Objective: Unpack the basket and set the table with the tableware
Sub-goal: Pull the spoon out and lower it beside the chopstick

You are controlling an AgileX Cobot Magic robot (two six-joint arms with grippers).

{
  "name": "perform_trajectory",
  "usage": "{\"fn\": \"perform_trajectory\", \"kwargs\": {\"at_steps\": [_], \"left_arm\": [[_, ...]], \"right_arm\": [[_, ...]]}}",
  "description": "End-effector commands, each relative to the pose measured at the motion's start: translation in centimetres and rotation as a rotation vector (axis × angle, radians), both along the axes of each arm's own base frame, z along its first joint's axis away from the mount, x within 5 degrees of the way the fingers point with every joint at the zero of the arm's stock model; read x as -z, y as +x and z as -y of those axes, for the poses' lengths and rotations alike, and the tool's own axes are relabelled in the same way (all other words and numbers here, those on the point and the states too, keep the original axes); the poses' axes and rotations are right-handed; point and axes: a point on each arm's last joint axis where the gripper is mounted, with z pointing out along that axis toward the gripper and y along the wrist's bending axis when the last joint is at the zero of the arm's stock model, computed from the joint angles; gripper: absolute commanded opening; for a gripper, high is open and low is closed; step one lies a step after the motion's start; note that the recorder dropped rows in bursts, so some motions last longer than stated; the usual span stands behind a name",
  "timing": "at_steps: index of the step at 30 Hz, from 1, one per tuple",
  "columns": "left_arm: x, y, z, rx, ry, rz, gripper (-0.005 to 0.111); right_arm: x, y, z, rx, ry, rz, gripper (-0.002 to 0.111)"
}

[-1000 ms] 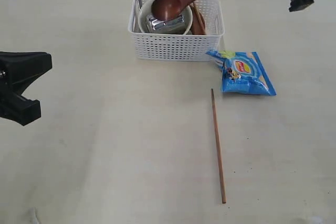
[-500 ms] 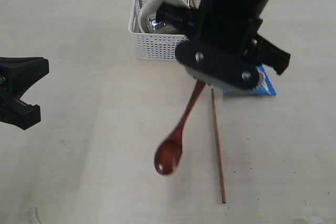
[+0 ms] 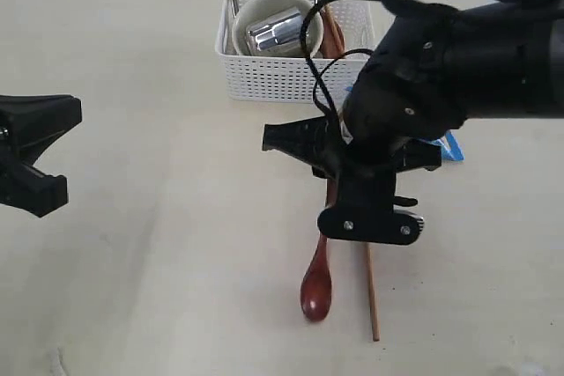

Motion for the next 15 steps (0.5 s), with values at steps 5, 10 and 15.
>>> {"fn": "perform_trajectory", "kwargs": {"at_steps": [5, 10, 15], "left_arm": [[0.1, -0.1, 0.0, -0.003, -0.003, -0.002, 0.0], [0.1, -0.1, 0.0, -0.003, -0.003, -0.002, 0.0], [0.1, -0.1, 0.0, -0.003, -0.003, -0.002, 0.0]], "right_arm": [[3.3, 0.9, -0.3, -0.068, -0.105, 0.018, 0.0], [3.7, 1.2, -0.5, -0.062, -0.089, 0.03, 0.0], [4.7, 1.3, -0.8, -0.067, -0.082, 0.02, 0.0]]}}
